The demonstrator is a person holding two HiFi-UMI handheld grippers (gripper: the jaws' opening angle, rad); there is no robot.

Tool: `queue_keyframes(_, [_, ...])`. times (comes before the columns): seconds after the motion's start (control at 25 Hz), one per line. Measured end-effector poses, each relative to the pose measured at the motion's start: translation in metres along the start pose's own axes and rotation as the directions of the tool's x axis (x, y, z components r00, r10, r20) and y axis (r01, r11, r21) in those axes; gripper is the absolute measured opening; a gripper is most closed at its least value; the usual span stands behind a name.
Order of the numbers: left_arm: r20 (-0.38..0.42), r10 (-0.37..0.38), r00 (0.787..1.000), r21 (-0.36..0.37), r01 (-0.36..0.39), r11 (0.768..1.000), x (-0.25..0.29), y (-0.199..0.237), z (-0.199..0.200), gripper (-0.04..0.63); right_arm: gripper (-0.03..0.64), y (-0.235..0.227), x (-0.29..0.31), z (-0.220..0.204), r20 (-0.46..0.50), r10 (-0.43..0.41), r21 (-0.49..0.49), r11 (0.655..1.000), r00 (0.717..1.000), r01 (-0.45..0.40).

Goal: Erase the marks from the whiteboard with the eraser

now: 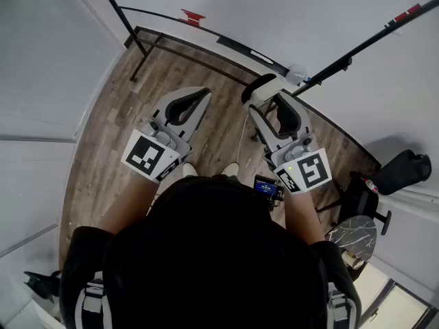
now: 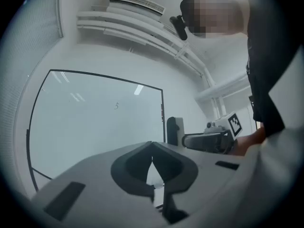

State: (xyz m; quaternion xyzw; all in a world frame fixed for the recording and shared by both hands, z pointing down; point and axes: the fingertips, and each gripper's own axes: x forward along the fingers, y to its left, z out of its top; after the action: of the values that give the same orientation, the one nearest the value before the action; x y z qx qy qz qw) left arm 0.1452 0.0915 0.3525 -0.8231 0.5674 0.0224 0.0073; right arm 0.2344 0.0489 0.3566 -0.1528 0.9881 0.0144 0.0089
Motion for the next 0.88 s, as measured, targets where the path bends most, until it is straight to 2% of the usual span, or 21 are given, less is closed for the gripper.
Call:
queue_keyframes(0.4, [-0.001, 0.005, 1.000, 0.005, -0.005, 1.000, -0.003, 0.000, 0.000, 0.006, 0.221, -0.007, -0.003, 0.002, 0.022, -0.026, 0.049, 0.998, 0.999, 0.025])
queue_keyframes(0.52, [-0.002, 0.009, 1.000, 0.006, -0.009, 1.000, -0.003, 0.002, -0.001, 0.006, 0.222, -0.006, -0.003, 0.001, -0.001, -0.018, 0.014, 1.000, 1.000, 0.018])
queue_keyframes(0.76, [0.005, 0.028, 1.000, 0.013, -0.028, 1.000, 0.005, 0.004, 0.004, 0.006, 0.222, -0.016, -0.007, 0.002, -0.046, -0.038, -0.119, 0.992, 0.998, 0.033])
queue_keyframes(0.88, [0.006, 0.044, 0.999, 0.023, -0.045, 0.999, 0.014, 0.001, 0.005, 0.006, 0.221, -0.023, -0.007, 0.003, -0.047, -0.028, -0.149, 0.989, 0.999, 0.021])
